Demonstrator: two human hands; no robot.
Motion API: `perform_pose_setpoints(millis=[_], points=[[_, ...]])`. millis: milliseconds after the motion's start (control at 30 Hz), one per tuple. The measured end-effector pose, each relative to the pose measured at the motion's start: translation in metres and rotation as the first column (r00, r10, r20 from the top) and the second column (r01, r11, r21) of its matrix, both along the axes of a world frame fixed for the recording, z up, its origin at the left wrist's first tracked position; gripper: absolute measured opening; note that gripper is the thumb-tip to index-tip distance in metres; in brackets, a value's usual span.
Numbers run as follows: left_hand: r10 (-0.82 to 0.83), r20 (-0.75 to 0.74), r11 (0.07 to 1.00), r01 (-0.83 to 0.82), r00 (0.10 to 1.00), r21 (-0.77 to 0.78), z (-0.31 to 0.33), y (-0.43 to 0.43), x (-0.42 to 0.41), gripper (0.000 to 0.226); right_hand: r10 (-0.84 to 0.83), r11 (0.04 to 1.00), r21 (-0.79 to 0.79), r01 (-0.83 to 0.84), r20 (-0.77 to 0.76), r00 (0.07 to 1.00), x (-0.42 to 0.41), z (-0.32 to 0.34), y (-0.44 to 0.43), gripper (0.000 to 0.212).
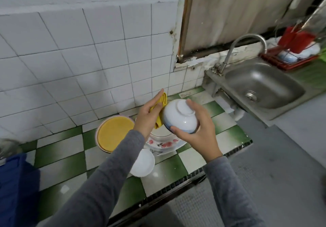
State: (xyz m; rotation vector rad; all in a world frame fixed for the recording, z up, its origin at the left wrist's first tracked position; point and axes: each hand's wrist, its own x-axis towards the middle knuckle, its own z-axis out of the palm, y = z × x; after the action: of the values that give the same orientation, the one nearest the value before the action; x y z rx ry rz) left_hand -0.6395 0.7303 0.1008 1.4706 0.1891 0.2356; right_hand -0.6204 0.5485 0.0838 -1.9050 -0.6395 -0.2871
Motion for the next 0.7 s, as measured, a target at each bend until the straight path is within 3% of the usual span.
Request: perform_pose_setpoints(millis=[333,700], points=[[-0.162,-0.026,0.985,0.16,0.986,-0.069,-0.013,-0.214,0.06,0.04,-0.372,0.924,0.064,0.378,-0.086,0.924,0.018,-0.007,-0.225,0.082],[-0.445,0.003,0.889,0.443,0.895,-0.116,-0.025,-0.446,0.125,0.038,-0.623,0.776,0.06,0.627,-0.08,0.778,0.041,-0.011,-0.443,0.077]])
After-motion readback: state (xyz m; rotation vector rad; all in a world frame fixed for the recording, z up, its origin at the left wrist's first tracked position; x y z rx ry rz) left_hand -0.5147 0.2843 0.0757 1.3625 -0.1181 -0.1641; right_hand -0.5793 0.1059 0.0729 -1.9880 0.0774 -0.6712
